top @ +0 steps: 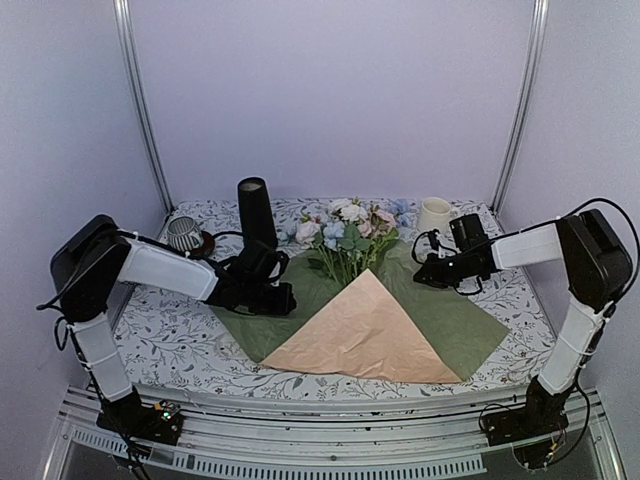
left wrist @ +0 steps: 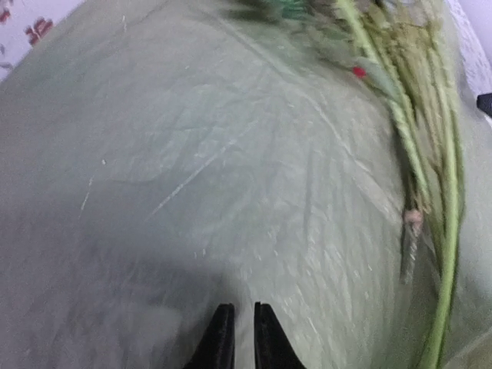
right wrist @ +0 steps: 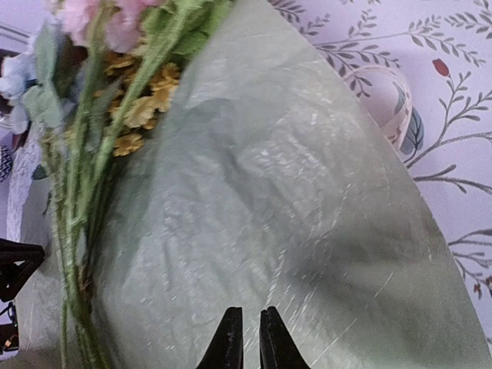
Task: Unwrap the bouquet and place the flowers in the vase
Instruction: Adjust the 1/4-folded wrapping paper at the center of the board, then unfold the 1/4-folded wrapping paper from the folded wrapping paper.
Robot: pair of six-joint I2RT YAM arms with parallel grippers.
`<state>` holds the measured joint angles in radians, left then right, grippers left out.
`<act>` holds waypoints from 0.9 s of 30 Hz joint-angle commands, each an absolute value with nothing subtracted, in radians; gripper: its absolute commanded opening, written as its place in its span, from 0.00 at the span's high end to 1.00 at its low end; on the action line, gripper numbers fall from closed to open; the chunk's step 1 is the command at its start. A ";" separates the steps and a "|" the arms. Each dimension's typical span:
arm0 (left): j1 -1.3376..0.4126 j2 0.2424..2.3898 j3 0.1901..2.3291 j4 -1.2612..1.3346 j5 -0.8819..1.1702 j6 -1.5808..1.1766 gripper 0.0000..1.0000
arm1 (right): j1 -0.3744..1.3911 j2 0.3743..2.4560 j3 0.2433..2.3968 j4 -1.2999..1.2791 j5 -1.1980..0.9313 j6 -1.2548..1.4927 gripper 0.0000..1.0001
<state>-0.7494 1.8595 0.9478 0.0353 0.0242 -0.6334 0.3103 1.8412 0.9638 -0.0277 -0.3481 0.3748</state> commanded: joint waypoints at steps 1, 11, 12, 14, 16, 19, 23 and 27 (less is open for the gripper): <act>-0.829 1.713 0.943 -0.058 -0.015 -0.562 0.85 | 0.316 1.673 0.905 -0.081 -0.454 0.294 0.89; -1.023 1.557 0.907 -0.187 0.122 -0.555 0.86 | 0.431 1.410 0.726 -0.129 -0.638 0.293 0.89; -1.043 1.546 0.907 -0.197 0.144 -0.552 0.86 | 0.440 1.386 0.709 -0.138 -0.640 0.297 0.89; -1.085 1.529 0.914 -0.228 0.174 -0.547 0.86 | 0.455 1.336 0.685 -0.160 -0.649 0.305 0.89; -1.132 1.517 0.927 -0.284 0.156 -0.546 0.86 | 0.474 1.292 0.665 -0.185 -0.660 0.314 0.89; -1.202 1.518 0.949 -0.349 0.129 -0.550 0.86 | 0.522 1.239 0.637 -0.213 -0.667 0.329 0.89; -1.278 1.550 0.963 -0.392 0.125 -0.559 0.86 | 0.621 1.184 0.596 -0.218 -0.679 0.368 0.88; -1.336 1.591 0.967 -0.441 0.094 -0.588 0.87 | 0.699 1.112 0.533 -0.224 -0.672 0.414 0.88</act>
